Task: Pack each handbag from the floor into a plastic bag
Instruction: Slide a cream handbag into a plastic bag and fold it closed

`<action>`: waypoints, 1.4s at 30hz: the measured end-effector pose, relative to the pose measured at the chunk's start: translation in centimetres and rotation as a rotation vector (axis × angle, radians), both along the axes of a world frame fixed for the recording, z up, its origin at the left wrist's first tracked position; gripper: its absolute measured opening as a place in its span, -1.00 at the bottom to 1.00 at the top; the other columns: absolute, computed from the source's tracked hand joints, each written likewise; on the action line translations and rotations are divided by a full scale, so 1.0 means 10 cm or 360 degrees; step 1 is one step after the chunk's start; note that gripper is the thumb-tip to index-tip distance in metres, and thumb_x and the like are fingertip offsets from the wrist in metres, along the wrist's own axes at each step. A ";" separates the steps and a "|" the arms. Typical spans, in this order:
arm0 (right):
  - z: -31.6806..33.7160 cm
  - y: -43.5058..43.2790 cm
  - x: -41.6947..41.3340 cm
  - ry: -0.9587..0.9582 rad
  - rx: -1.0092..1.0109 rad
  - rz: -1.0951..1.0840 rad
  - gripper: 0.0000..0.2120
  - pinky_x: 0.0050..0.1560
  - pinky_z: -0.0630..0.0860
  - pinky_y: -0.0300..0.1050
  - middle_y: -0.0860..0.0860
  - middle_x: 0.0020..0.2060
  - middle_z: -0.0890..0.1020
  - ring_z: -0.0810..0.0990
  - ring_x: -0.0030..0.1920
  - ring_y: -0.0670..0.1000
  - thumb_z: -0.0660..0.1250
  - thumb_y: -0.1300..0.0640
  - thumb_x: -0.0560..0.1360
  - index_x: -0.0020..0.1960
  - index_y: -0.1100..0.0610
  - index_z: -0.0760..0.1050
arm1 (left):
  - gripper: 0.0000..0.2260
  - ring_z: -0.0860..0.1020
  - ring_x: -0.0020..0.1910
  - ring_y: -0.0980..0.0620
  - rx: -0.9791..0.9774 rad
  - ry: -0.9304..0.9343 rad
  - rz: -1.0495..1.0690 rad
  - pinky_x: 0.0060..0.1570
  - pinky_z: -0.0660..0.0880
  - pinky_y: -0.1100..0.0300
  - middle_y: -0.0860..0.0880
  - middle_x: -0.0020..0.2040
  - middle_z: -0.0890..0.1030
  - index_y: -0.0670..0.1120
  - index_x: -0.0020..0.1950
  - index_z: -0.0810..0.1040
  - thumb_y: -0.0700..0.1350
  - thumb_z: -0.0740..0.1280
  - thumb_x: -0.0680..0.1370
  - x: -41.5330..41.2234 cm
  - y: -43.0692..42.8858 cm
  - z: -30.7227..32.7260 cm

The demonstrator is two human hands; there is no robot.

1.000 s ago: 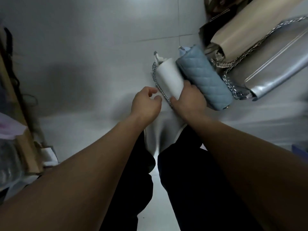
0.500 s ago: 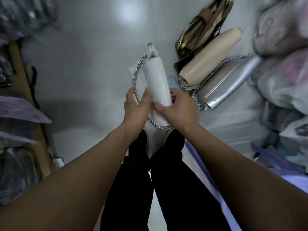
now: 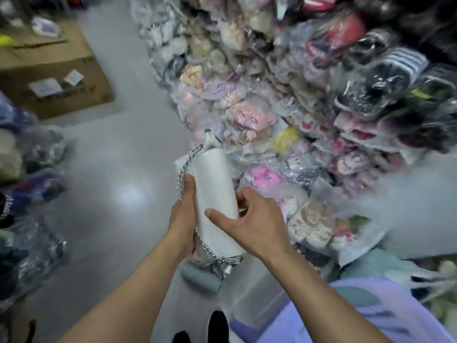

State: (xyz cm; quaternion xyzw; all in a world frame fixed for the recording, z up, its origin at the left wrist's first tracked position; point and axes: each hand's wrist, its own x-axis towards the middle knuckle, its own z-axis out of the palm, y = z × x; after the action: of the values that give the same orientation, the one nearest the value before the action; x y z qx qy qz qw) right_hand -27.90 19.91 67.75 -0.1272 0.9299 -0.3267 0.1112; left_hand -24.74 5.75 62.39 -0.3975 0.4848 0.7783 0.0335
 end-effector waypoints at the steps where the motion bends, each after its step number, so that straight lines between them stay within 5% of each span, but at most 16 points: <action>1: 0.29 0.13 -0.02 0.0083 0.0031 -0.0059 -0.48 -0.24 0.50 -0.15 -0.18 -0.26 0.65 0.61 -0.24 -0.16 0.38 -0.50 0.30 -0.17 -0.04 0.49 | -0.04 0.71 -0.04 -0.18 -0.0057 0.0041 -0.0083 0.12 0.59 -0.18 -0.14 -0.01 0.73 -0.05 0.18 0.64 0.67 0.25 0.12 -0.08 0.10 0.26; 4: 0.98 0.54 -0.04 0.0269 0.0102 -0.0254 -0.36 -0.36 0.39 -0.09 -0.05 -0.44 0.56 0.52 -0.38 -0.08 0.26 -0.53 0.38 -0.32 0.09 0.42 | -0.24 0.72 -0.10 -0.15 -0.0151 0.0157 -0.0347 0.05 0.62 -0.12 -0.12 -0.08 0.74 -0.04 0.07 0.67 0.58 0.20 0.33 -0.23 0.47 0.89; 8: 1.71 1.21 0.13 0.0369 0.0179 -0.0537 -0.29 -0.28 0.48 -0.03 -0.04 -0.44 0.58 0.56 -0.34 -0.01 0.16 -0.59 0.38 -0.31 0.10 0.47 | -0.04 0.70 -0.01 -0.21 -0.0096 0.0328 -0.0721 0.14 0.58 -0.22 -0.17 0.02 0.72 -0.04 0.14 0.67 0.67 0.28 0.06 -0.26 1.10 1.57; 13: 2.21 1.94 0.49 0.0605 0.0174 -0.0853 -0.33 -0.23 0.49 -0.01 -0.09 -0.39 0.58 0.57 -0.28 0.01 0.16 -0.58 0.39 -0.27 0.05 0.46 | -0.27 0.67 0.08 -0.21 -0.0093 0.0573 -0.1126 0.23 0.52 -0.23 -0.17 0.09 0.71 0.01 0.19 0.66 0.56 0.14 0.41 -0.03 1.87 2.10; 17: 2.29 2.43 0.86 0.0582 0.0011 -0.0901 -0.34 0.10 0.56 0.01 -0.11 0.07 0.64 0.63 0.08 0.03 0.22 -0.54 0.41 0.28 -0.09 0.44 | -0.28 0.67 0.07 -0.22 -0.0059 0.0597 -0.1269 0.22 0.53 -0.25 -0.20 0.10 0.69 -0.02 0.23 0.64 0.52 0.13 0.46 0.24 2.37 2.26; 19: 2.33 2.73 1.05 0.0554 -0.0180 -0.0803 -0.25 0.25 0.43 -0.10 -0.11 0.38 0.48 0.51 0.31 -0.03 0.34 -0.42 0.46 0.53 -0.16 0.22 | -0.28 0.68 -0.03 -0.22 -0.0014 0.0581 -0.1408 0.10 0.59 -0.20 -0.24 0.07 0.69 -0.09 0.21 0.65 0.49 0.13 0.49 0.38 2.62 2.30; 22: 2.33 3.25 1.33 0.0395 -0.0500 -0.0632 -0.04 0.47 0.34 -0.06 -0.12 0.57 0.25 0.36 0.48 -0.07 0.46 -0.33 0.43 0.63 -0.23 -0.04 | -0.32 0.67 -0.13 -0.18 0.0013 0.0525 -0.1732 -0.10 0.62 0.00 -0.25 0.04 0.68 -0.13 0.16 0.67 0.43 0.12 0.54 0.60 3.01 2.30; 24: 2.27 3.60 1.49 0.0265 -0.0699 -0.0634 -0.05 0.39 0.49 0.00 -0.09 0.53 0.32 0.51 0.38 -0.06 0.50 -0.30 0.42 0.61 -0.28 0.00 | -0.29 0.62 -0.03 -0.19 0.0027 0.0461 -0.1929 -0.02 0.58 0.00 -0.25 0.10 0.65 -0.15 0.26 0.62 0.43 0.16 0.53 0.74 3.27 2.27; 26: 2.21 3.91 1.63 0.0188 -0.0774 -0.0705 -0.27 0.15 0.62 -0.08 -0.07 0.38 0.48 0.62 0.18 -0.09 0.52 -0.25 0.43 0.50 -0.20 0.29 | -0.35 0.60 0.02 -0.18 0.0068 0.0430 -0.2078 0.05 0.53 -0.01 -0.22 0.10 0.65 -0.14 0.33 0.57 0.38 0.21 0.55 0.88 3.52 2.28; 28: 2.11 4.16 1.73 0.0178 -0.0795 -0.0849 -0.54 -0.07 0.64 -0.01 -0.02 0.10 0.64 0.67 -0.05 -0.08 0.55 -0.22 0.41 0.20 -0.07 0.52 | -0.60 0.67 -0.18 0.03 0.0020 0.0478 -0.2147 -0.12 0.56 0.21 -0.04 -0.14 0.71 -0.10 0.16 0.62 0.17 0.16 0.66 1.01 3.76 2.28; 30: 1.99 4.36 1.83 0.0164 -0.0785 -0.1003 -0.52 -0.14 0.61 0.06 -0.03 -0.17 0.64 0.63 -0.21 -0.03 0.51 -0.31 0.32 -0.03 0.04 0.53 | -0.74 0.62 -0.38 0.30 -0.0014 0.0566 -0.2148 -0.34 0.52 0.41 0.12 -0.29 0.68 -0.03 -0.03 0.55 0.01 0.12 0.70 1.09 3.91 2.26; 32: 1.86 4.54 1.91 0.0116 -0.0792 -0.1163 -0.51 -0.14 0.54 -0.02 -0.08 -0.27 0.61 0.60 -0.24 -0.01 0.44 -0.36 0.28 -0.13 0.05 0.50 | -0.76 0.67 -0.26 0.25 -0.0102 0.0461 -0.2144 -0.27 0.56 0.39 0.05 -0.11 0.72 -0.04 0.10 0.59 0.02 0.17 0.67 1.09 4.07 2.22; 35: 1.56 4.78 2.02 -0.0021 -0.0867 -0.1445 -0.52 0.01 0.56 -0.01 -0.07 -0.16 0.68 0.67 -0.09 0.04 0.38 -0.35 0.36 -0.04 0.06 0.56 | -0.60 0.69 -0.21 0.12 -0.0121 0.0368 -0.2042 -0.27 0.59 0.30 0.05 -0.12 0.72 -0.08 0.25 0.59 0.15 0.28 0.56 1.02 4.17 2.13; 38: 1.24 4.92 2.11 -0.0292 -0.0994 -0.1694 -0.45 -0.07 0.54 -0.08 -0.01 -0.09 0.65 0.64 -0.08 0.04 0.33 -0.33 0.40 0.10 0.12 0.58 | -0.48 0.68 -0.19 -0.09 -0.0006 0.0233 -0.2041 -0.14 0.59 0.13 -0.13 -0.09 0.71 -0.12 0.13 0.68 0.29 0.30 0.47 1.06 4.17 2.09; 42: 0.75 5.06 2.21 -0.0611 -0.1037 -0.1883 -0.45 -0.10 0.50 -0.14 0.01 -0.12 0.59 0.59 -0.11 0.05 0.28 -0.32 0.49 0.15 0.16 0.52 | -0.32 0.63 0.18 -0.22 0.0185 0.0017 -0.2044 0.21 0.54 -0.06 -0.21 0.22 0.64 -0.11 0.28 0.64 0.40 0.17 0.48 1.02 4.12 1.87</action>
State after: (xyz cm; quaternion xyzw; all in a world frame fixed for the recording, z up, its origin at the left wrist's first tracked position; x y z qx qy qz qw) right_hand -5.75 70.55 75.21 0.4331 0.6617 -0.6111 0.0331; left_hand -14.51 46.92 81.10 -0.0218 0.5834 0.6302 0.5119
